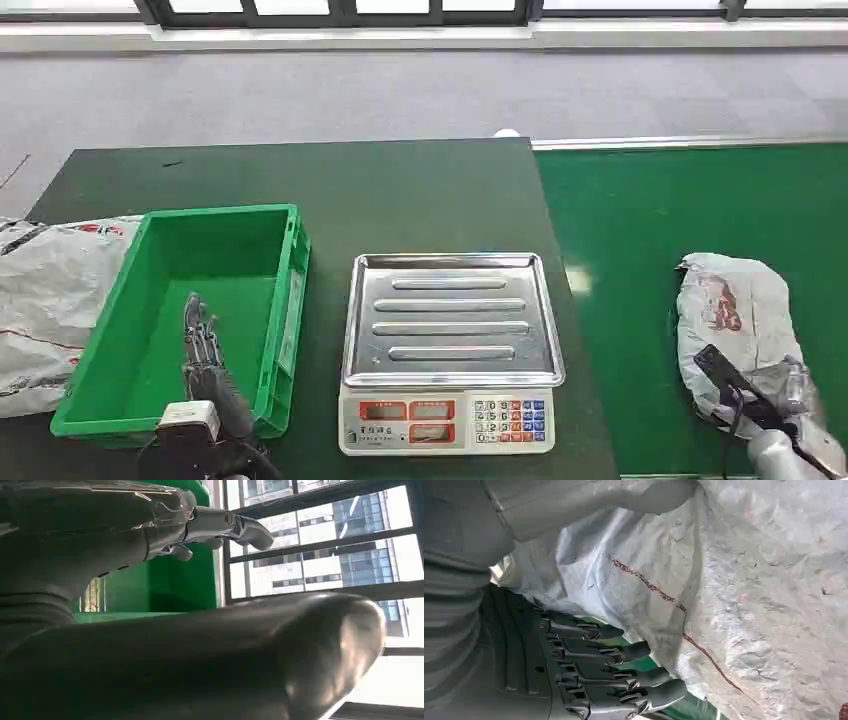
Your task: Moved the parcel from conveyor to table for the left to box.
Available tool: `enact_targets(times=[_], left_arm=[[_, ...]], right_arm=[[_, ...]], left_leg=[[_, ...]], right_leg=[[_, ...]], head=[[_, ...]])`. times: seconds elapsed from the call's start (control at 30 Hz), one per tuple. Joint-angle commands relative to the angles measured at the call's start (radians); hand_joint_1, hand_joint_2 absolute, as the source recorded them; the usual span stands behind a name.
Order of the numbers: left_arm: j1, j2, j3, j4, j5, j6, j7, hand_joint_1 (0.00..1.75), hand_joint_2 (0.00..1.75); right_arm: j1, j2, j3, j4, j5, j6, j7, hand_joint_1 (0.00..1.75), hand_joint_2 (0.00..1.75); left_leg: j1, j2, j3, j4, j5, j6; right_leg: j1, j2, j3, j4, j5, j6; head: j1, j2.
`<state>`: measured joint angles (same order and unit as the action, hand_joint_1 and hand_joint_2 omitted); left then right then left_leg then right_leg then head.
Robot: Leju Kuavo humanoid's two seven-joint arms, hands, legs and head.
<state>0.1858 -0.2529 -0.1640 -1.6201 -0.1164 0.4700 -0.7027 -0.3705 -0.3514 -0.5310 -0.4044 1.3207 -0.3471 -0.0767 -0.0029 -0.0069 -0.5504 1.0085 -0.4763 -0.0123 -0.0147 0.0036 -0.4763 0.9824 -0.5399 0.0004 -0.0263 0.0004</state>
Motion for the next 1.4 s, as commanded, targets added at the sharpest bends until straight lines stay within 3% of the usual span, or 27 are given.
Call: enact_targets(times=[0.03, 0.2, 0.33, 0.37, 0.4, 0.7, 0.8, 0.83, 0.87, 0.97, 1.03, 1.1, 1.17, 1.2, 1.3, 1.33, 1.4], left_arm=[[-0.026, -0.001, 0.05, 0.053, -0.008, 0.0, 0.005, 0.0, 0.0], [-0.022, -0.01, 0.062, 0.048, -0.015, 0.0, 0.005, 0.0, 0.0], [-0.048, -0.007, 0.065, 0.088, -0.024, -0.023, 0.005, 0.0, 0.0], [-0.055, -0.007, 0.066, 0.099, -0.025, -0.026, 0.005, 0.0, 0.0], [-0.06, -0.008, 0.067, 0.107, -0.025, -0.027, 0.005, 0.0, 0.0], [-0.072, -0.018, 0.09, 0.141, -0.054, -0.054, 0.005, 0.0, 0.0], [-0.079, -0.02, 0.096, 0.151, -0.05, -0.067, 0.005, 0.0, 0.0], [-0.08, -0.019, 0.097, 0.152, -0.05, -0.067, 0.005, 0.0, 0.0], [-0.082, -0.019, 0.098, 0.155, -0.049, -0.068, 0.005, 0.0, 0.0], [-0.079, -0.022, 0.11, 0.152, -0.052, -0.071, 0.005, 0.0, 0.0], [-0.064, -0.026, 0.12, 0.134, -0.055, -0.067, 0.005, 0.0, 0.0], [-0.054, -0.027, 0.125, 0.123, -0.057, -0.075, 0.005, 0.0, 0.0], [-0.048, -0.03, 0.13, 0.115, -0.061, -0.07, 0.005, 0.0, 0.0], [-0.043, -0.032, 0.134, 0.108, -0.063, -0.07, 0.005, 0.0, 0.0], [-0.04, -0.031, 0.137, 0.102, -0.058, -0.079, 0.005, 0.0, 0.0], [-0.05, -0.03, 0.135, 0.113, -0.053, -0.084, 0.005, 0.0, 0.0], [-0.063, -0.031, 0.131, 0.126, -0.052, -0.084, 0.005, 0.0, 0.0]], right_arm=[[-0.035, 0.064, 0.056, 0.035, -0.002, -0.005, -0.028, 0.0, 1.75], [-0.042, 0.138, 0.064, 0.0, -0.015, -0.06, -0.087, 0.0, 1.75], [0.04, 0.141, 0.09, 0.013, -0.027, 0.163, -0.039, 0.0, 1.75], [0.08, 0.131, 0.115, 0.013, -0.009, 0.213, -0.026, 0.35, 1.75], [0.119, 0.127, 0.143, 0.013, 0.02, 0.213, -0.012, 1.75, 1.75], [0.197, 0.156, 0.265, 0.007, 0.083, 0.326, -0.014, 1.75, 1.75], [0.218, 0.149, 0.288, 0.004, 0.089, 0.33, -0.005, 1.75, 1.75], [0.223, 0.151, 0.29, 0.005, 0.09, 0.328, -0.007, 1.75, 1.75], [0.225, 0.15, 0.292, 0.002, 0.091, 0.327, -0.008, 1.75, 1.75], [0.206, 0.168, 0.288, -0.031, 0.071, 0.283, 0.002, 1.75, 1.75], [0.166, 0.186, 0.252, -0.085, 0.005, 0.155, -0.015, 1.75, 1.75], [0.137, 0.183, 0.266, -0.098, 0.0, 0.186, -0.003, 1.75, 1.75], [0.14, 0.201, 0.231, -0.154, -0.058, 0.1, -0.033, 1.75, 1.75], [0.146, 0.215, 0.209, -0.208, -0.113, 0.036, -0.072, 1.75, 1.75], [0.225, 0.254, 0.171, -0.535, -0.344, 0.01, -0.17, 1.75, 1.75], [0.284, 0.267, 0.152, -0.676, -0.433, 0.016, -0.212, 1.75, 1.75], [0.365, 0.291, 0.125, -0.853, -0.539, 0.025, -0.274, 1.75, 1.75]], left_leg=[[0.001, 0.004, 0.0, -0.003, 0.002, -0.001], [0.001, 0.007, 0.001, -0.002, 0.001, -0.001], [0.001, 0.003, 0.001, -0.003, 0.002, -0.001], [0.001, 0.0, 0.002, -0.002, 0.001, -0.001], [0.002, -0.002, 0.002, -0.004, 0.002, -0.002], [0.015, -0.002, 0.014, -0.002, 0.0, 0.001], [0.019, -0.004, 0.011, -0.005, 0.003, 0.0], [0.021, -0.001, 0.018, -0.001, -0.003, 0.0], [0.021, -0.003, 0.013, -0.003, 0.001, 0.001], [0.023, 0.002, 0.021, 0.003, -0.006, 0.001], [0.021, 0.0, 0.012, 0.0, -0.002, 0.001], [0.019, 0.003, 0.011, -0.002, -0.002, 0.002], [0.016, 0.007, 0.009, -0.009, 0.003, 0.003], [0.018, 0.009, 0.026, -0.003, -0.007, 0.002], [0.018, 0.012, 0.02, 0.0, -0.008, 0.002], [0.018, 0.009, 0.028, 0.002, -0.013, 0.003], [0.014, 0.01, 0.023, -0.001, -0.011, 0.003]], right_leg=[[0.001, 0.004, -0.001, -0.003, 0.003, -0.001], [0.001, 0.007, -0.001, -0.002, 0.003, -0.001], [0.002, 0.002, 0.0, -0.003, 0.003, -0.001], [0.001, 0.0, 0.001, -0.003, 0.002, 0.0], [0.002, -0.003, 0.003, -0.005, 0.003, 0.0], [0.01, -0.003, 0.02, -0.016, 0.002, 0.0], [0.014, -0.006, 0.02, -0.023, 0.006, 0.0], [0.017, -0.004, 0.028, -0.022, 0.003, 0.0], [0.016, -0.006, 0.023, -0.024, 0.006, 0.0], [0.018, -0.001, 0.031, -0.021, 0.003, 0.0], [0.017, -0.003, 0.022, -0.023, 0.007, 0.0], [0.015, 0.0, 0.019, -0.023, 0.007, 0.001], [0.012, 0.003, 0.015, -0.026, 0.012, 0.001], [0.015, 0.007, 0.033, -0.024, 0.005, 0.001], [0.016, 0.01, 0.027, -0.021, 0.005, 0.001], [0.017, 0.007, 0.038, -0.021, 0.0, 0.002], [0.014, 0.008, 0.031, -0.02, 0.001, 0.002]], head=[[0.0, 0.0], [0.0, 0.0], [0.0, 0.0], [0.0, 0.0], [0.0, 0.0], [0.0, 0.0], [0.0, 0.0], [0.0, 0.0], [0.0, 0.0], [0.0, 0.0], [0.0, 0.0], [0.0, 0.0], [0.0, 0.0], [0.0, 0.0], [0.0, 0.0], [0.0, 0.0], [0.0, 0.0]])
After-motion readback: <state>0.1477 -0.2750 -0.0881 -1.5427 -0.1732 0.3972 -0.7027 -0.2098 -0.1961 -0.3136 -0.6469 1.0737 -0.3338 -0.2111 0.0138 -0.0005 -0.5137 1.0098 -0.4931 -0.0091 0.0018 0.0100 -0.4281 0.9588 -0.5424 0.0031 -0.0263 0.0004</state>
